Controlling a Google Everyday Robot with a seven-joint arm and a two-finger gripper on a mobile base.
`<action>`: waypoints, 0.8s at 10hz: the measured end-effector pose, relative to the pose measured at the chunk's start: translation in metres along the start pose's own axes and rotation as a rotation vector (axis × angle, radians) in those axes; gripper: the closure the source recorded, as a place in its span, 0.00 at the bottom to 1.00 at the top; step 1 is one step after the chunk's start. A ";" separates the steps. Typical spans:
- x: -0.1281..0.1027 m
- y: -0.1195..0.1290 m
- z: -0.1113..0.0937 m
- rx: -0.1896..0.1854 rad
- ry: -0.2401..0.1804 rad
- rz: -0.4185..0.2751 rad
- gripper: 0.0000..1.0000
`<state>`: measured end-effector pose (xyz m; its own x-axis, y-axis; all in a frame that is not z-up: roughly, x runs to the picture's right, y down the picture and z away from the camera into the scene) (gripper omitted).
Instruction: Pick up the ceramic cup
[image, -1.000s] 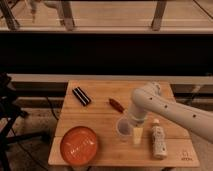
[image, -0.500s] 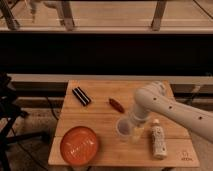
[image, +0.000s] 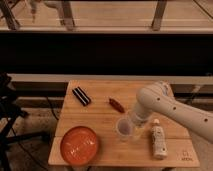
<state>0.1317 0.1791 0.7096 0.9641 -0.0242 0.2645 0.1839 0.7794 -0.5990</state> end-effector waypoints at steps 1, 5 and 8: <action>-0.004 0.000 -0.002 0.007 0.000 -0.015 0.20; -0.017 -0.002 -0.009 0.039 -0.003 -0.063 0.20; -0.031 -0.003 -0.017 0.085 -0.009 -0.115 0.20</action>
<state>0.1045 0.1671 0.6901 0.9358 -0.1107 0.3347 0.2755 0.8218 -0.4987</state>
